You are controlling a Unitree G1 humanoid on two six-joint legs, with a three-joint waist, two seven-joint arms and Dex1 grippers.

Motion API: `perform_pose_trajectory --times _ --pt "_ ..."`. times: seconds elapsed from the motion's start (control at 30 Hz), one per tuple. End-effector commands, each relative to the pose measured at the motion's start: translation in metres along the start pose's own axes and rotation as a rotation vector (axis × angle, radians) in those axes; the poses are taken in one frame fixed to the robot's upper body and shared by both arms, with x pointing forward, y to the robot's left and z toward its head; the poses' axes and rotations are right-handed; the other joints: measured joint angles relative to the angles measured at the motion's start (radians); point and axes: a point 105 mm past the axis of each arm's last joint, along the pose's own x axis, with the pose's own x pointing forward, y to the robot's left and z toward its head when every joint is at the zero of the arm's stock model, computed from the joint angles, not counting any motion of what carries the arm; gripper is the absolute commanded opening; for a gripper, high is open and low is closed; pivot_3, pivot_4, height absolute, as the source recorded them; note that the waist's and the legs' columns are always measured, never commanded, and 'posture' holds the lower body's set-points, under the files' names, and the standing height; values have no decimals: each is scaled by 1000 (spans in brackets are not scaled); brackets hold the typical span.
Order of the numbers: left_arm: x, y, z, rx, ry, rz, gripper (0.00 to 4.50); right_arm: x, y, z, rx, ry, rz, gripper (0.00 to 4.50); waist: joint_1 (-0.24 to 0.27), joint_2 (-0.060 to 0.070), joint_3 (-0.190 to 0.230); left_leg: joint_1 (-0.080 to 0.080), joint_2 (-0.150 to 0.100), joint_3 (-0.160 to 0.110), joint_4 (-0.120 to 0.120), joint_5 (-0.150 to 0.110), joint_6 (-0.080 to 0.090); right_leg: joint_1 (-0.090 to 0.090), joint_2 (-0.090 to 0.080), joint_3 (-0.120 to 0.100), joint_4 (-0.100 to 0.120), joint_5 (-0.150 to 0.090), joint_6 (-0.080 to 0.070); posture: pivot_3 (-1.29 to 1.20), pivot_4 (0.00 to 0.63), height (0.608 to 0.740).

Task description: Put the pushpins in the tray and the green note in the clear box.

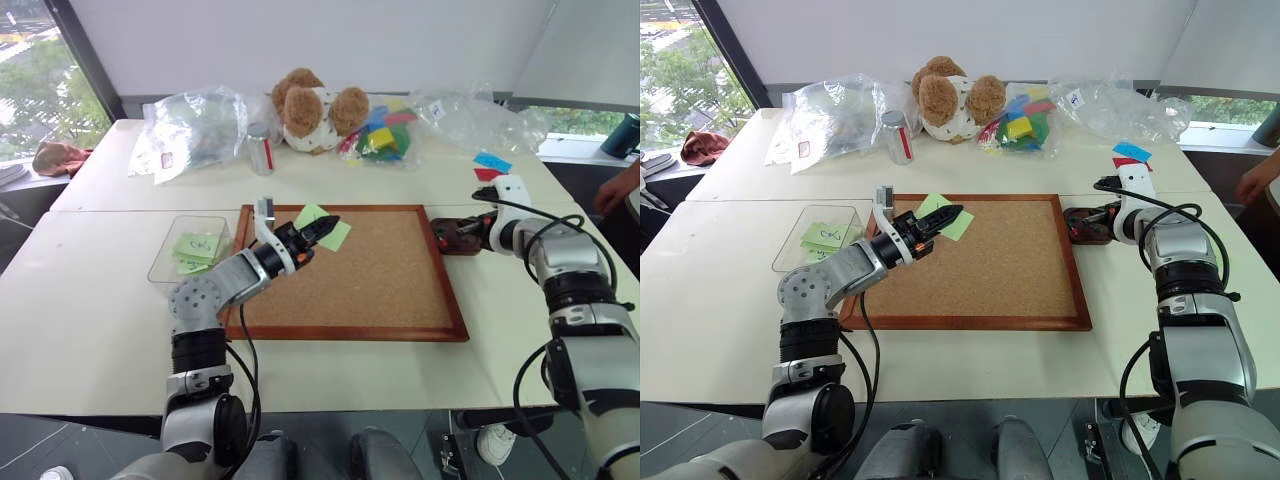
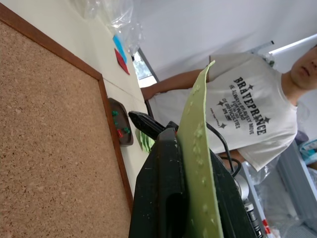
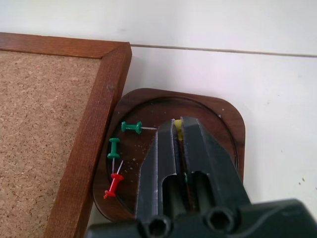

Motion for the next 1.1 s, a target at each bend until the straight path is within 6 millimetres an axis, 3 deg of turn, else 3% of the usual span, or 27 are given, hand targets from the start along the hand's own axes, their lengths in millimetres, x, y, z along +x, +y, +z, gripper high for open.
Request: perform_pose_trajectory --times 0.03,0.2,0.57,0.77,0.97,1.1 --pt "0 -12 2 35 -8 -36 0 -4 -3 19 -1 -61 -4 1877 0 0 0 0 0 0 0 0 0 0 0 0 0 0 0 0 150 740" --pt "0 -10 1 33 -9 -30 0 -6 -3 18 1 -60 3 4423 0 0 0 0 0 0 0 0 0 0 0 0 0 0 0 0 150 740" --pt "1 -11 1 48 -3 -29 0 -2 10 9 194 -38 78 4475 0 0 0 0 0 0 0 0 0 0 0 0 0 0 0 0 150 740" --pt "0 -12 0 55 2 -29 0 -2 12 8 205 -38 84 4475 0 0 0 0 0 0 0 0 0 0 0 0 0 0 0 0 150 740" --pt "-1 -13 -1 64 7 -29 0 -27 16 54 149 -169 133 4475 0 0 0 0 0 0 0 0 0 0 0 0 0 0 0 0 150 740" --pt "-3 -20 5 79 -20 -32 0 -63 58 84 -4 -286 346 4475 1 0 0 0 0 -1 0 0 0 0 0 0 0 0 0 0 150 740"
